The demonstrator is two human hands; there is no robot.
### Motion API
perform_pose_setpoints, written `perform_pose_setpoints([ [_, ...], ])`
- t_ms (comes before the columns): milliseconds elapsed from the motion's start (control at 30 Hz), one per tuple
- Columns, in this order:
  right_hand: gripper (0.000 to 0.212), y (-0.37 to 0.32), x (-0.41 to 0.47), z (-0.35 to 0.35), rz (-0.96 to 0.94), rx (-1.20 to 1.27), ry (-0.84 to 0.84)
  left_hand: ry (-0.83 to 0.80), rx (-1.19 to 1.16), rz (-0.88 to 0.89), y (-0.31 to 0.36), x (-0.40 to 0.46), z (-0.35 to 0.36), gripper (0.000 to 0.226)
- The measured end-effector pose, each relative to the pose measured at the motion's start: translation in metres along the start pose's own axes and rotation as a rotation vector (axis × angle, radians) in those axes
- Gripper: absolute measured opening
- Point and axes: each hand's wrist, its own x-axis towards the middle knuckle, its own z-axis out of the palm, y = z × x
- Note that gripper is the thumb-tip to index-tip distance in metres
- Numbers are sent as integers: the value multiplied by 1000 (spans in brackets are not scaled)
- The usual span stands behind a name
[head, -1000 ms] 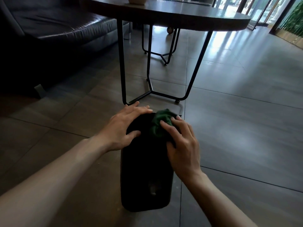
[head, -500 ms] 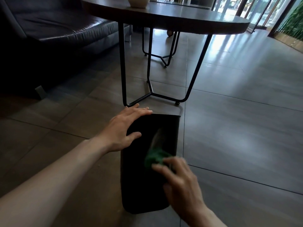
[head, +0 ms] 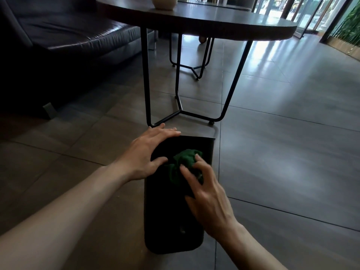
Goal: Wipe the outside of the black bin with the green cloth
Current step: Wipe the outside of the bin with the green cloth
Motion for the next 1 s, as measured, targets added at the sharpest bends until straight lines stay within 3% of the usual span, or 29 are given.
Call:
perform_pose_setpoints([
  [167,67,-3,-37,12,-275,-60,-184,-8,3,-23,-6,-2,-2,79],
  [300,41,13,-39,15,-429,-69,-149,-21,2,-20,-8,-3,-2,81],
  [367,37,22,-25,8,-314,-24,-65,-14,7,-41,-11,-4,-3,83],
  [500,45,38,22,-5,197,109,168,-21,-9,-43,-8,-5,-4,84],
  [567,48,38,38,-8,229,152,190,-14,-22,-46,-6,-5,-4,84],
  [700,56,20,41,1,27,99,85,-1,-29,-58,-8,-5,-6,80],
  [933,34,-12,-45,32,-389,-70,-127,-14,-43,-90,-13,-9,-10,84],
  [1000,34,-9,-56,29,-418,-62,-142,-19,-47,-78,-11,-9,-10,83],
])
